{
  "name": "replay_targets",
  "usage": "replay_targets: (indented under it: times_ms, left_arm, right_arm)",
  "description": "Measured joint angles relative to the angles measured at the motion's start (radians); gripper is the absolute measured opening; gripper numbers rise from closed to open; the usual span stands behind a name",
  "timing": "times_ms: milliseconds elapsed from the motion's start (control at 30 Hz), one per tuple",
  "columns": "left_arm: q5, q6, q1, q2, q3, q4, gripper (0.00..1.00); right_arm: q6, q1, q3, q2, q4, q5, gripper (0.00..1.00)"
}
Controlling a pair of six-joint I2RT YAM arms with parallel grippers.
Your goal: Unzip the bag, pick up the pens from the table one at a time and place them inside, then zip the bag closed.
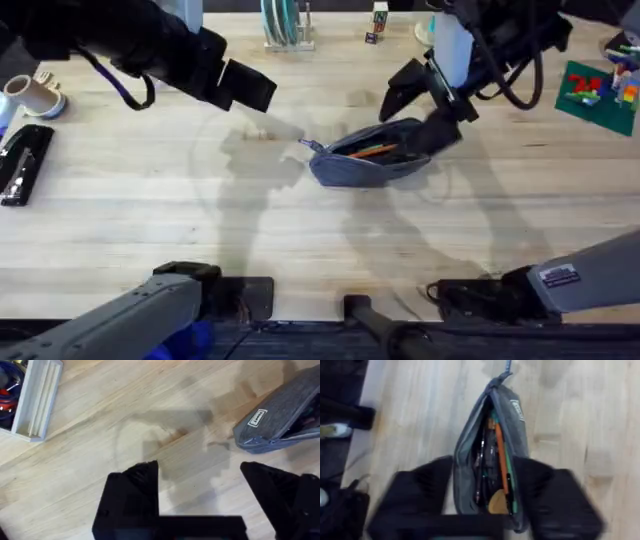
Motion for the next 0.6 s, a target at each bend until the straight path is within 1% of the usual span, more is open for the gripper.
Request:
replay_targets:
  times_ms: [67, 100, 167, 600]
  left_arm:
    - [0.000, 0.000, 0.000, 0.000, 0.000, -0.001, 0.994]
    - [0.000, 0.000, 0.000, 0.000, 0.000, -0.001, 0.994]
    - [0.000, 0.000, 0.000, 0.000, 0.000, -0.002, 0.994]
    - [0.000, 0.000, 0.000, 0.000, 0.000, -0.002, 0.994]
  right_arm:
    - [0.001, 0.000, 0.000, 0.000, -0.017, 0.000, 0.935]
    - [0.004, 0.000, 0.000, 0.000, -0.024, 0.000, 0.983]
    - [0.023, 0.000, 0.000, 0.000, -0.034, 0.000, 0.996]
    - [0.246, 0.000, 0.000, 0.000, -0.037, 0.000, 0.997]
